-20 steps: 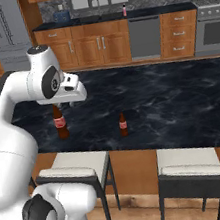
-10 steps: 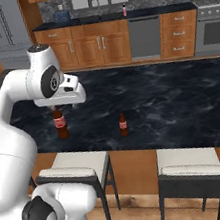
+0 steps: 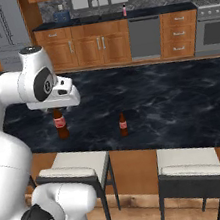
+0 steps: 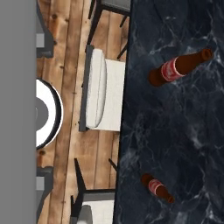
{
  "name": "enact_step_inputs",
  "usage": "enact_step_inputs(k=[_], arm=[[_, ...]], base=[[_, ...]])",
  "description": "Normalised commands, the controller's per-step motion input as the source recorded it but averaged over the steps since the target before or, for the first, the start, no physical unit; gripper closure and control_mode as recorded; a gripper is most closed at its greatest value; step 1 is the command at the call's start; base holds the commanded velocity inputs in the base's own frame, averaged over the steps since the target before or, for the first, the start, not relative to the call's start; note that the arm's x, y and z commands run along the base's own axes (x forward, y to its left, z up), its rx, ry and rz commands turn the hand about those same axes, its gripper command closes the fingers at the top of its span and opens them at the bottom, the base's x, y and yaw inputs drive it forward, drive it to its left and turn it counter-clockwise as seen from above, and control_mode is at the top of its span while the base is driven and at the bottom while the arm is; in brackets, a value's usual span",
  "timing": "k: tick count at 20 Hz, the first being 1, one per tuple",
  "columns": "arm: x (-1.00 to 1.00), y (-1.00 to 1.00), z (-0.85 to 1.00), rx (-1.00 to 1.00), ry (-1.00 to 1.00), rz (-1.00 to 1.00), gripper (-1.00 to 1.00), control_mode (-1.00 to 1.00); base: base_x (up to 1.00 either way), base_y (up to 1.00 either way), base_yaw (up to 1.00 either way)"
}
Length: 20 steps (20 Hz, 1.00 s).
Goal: Place the large bottle from the dining counter next to the other large bottle outside the sink, and place the small bottle from the dining counter next to the other small bottle inside the sink.
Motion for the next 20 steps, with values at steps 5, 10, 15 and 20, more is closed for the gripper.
enact_step_inputs(k=[5, 10, 15, 20], arm=[[0.00, 0.41, 0.14, 0.00, 0.05, 0.00, -1.00, -1.00], [0.00, 0.27, 0.12, 0.00, 0.14, 0.00, -1.00, -1.00], [0.41, 0.09, 0.00, 0.00, 0.15, 0.00, -1.00, -1.00], [0.47, 0.19, -0.09, 0.00, 0.07, 0.00, -1.00, -1.00]], base=[[0.00, 0.00, 0.00], [0.00, 0.00, 0.00], [0.00, 0.00, 0.00], [0.00, 0.00, 0.00]])
